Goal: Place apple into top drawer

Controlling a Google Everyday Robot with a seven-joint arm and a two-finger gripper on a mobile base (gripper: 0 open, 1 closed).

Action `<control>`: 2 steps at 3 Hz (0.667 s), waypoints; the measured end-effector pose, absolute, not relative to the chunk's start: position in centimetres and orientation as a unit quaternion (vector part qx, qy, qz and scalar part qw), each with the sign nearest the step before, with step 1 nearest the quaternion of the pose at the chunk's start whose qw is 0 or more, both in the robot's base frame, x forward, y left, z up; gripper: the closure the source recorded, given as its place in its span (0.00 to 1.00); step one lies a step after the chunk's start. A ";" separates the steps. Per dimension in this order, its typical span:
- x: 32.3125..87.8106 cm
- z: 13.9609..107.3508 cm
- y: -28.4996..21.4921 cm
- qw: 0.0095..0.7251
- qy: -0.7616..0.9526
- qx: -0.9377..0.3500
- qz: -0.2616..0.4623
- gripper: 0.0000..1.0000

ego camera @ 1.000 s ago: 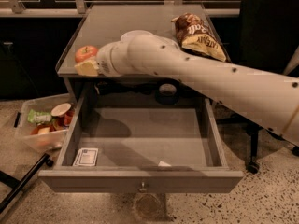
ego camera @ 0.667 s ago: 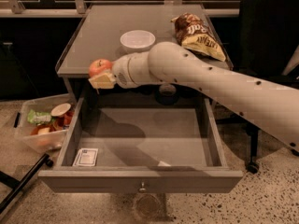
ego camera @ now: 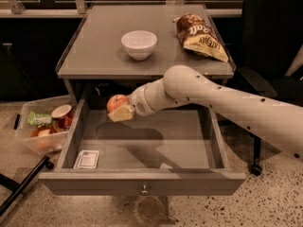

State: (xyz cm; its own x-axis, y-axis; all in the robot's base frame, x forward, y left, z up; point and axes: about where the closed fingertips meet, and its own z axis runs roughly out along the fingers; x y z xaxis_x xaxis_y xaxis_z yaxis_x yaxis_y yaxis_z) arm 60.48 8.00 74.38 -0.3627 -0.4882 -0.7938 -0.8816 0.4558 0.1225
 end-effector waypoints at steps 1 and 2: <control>60.2 68.3 7.5 0.317 0.790 -0.455 0.262 1.00; 60.4 63.9 7.1 0.310 0.806 -0.445 0.240 0.84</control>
Offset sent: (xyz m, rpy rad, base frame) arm 0.0084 -0.0150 -0.1572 -0.1448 0.0387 -0.1261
